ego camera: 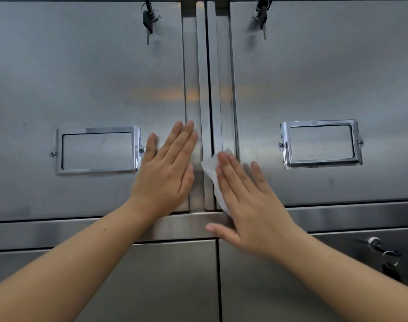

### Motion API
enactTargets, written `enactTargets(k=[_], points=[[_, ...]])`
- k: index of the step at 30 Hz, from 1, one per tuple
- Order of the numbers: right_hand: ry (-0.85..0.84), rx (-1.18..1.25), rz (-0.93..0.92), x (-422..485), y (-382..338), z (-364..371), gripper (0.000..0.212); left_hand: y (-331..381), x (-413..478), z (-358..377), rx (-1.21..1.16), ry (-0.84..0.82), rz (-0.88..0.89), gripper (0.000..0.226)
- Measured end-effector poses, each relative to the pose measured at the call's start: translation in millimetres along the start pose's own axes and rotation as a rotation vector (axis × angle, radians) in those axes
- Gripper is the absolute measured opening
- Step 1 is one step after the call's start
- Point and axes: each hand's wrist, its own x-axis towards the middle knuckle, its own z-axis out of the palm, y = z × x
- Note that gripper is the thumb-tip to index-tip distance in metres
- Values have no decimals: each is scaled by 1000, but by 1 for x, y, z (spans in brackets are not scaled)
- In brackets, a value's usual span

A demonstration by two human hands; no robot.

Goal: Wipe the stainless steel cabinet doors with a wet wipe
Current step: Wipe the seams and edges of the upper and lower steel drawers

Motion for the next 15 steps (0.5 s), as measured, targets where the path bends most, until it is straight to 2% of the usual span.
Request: enactTargets(k=[15], points=[[-31, 70, -67, -18, -12, 6, 87, 0, 0, -1, -14, -3, 10, 53]])
